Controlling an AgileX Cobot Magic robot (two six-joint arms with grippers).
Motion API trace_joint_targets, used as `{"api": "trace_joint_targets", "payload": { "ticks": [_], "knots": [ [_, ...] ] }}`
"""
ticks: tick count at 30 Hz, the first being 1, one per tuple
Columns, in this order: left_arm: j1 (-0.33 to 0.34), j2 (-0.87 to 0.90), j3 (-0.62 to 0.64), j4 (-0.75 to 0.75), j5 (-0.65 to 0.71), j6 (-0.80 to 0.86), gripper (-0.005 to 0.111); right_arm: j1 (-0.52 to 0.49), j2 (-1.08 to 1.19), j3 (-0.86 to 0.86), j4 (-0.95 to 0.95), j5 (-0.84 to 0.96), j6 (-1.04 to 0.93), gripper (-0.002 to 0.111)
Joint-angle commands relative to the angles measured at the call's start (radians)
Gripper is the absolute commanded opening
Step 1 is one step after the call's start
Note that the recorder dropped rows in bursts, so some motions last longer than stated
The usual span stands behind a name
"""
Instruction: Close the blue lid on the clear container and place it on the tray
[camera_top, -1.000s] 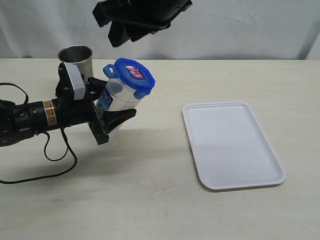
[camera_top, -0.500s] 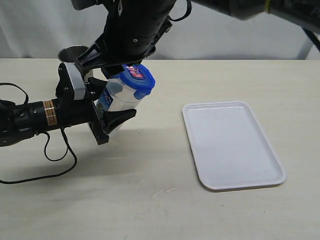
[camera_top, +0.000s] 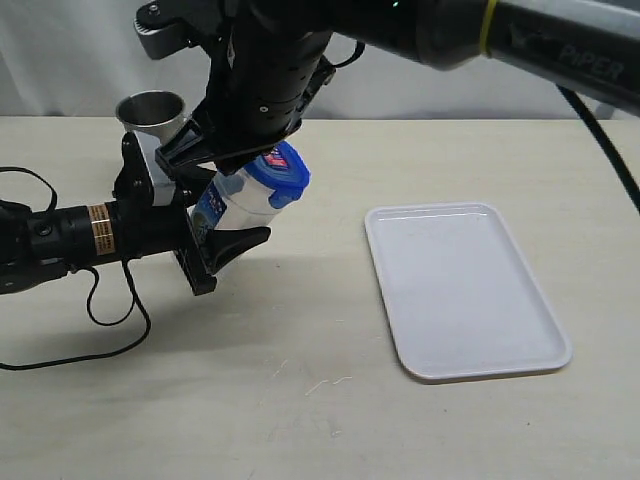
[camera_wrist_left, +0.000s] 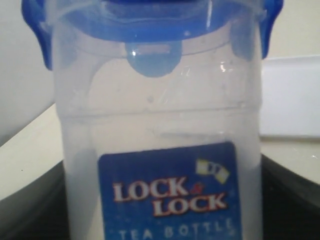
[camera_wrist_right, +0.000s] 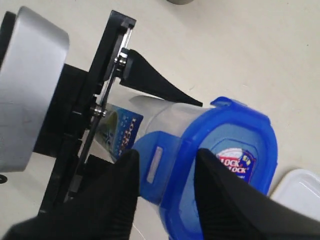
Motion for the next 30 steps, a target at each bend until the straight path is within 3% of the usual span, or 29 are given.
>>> {"api": "trace_joint_targets", "payload": {
  "ticks": [1, 6, 20, 30],
  "knots": [
    [0.001, -0.011, -0.007, -0.020, -0.081, -0.003, 0.000, 0.045, 0.035, 0.004, -0.134, 0.053, -0.004, 0.029],
    [0.001, -0.011, -0.007, -0.018, -0.081, -0.003, 0.000, 0.075, 0.059, 0.004, -0.191, 0.057, 0.007, 0.011],
    [0.001, -0.011, -0.007, -0.004, -0.081, 0.006, 0.000, 0.075, 0.104, 0.004, -0.322, 0.121, 0.041, 0.011],
    [0.001, -0.011, -0.007, -0.004, -0.081, 0.009, 0.000, 0.075, 0.060, -0.015, -0.266, 0.069, -0.041, 0.011]
  ]
}}
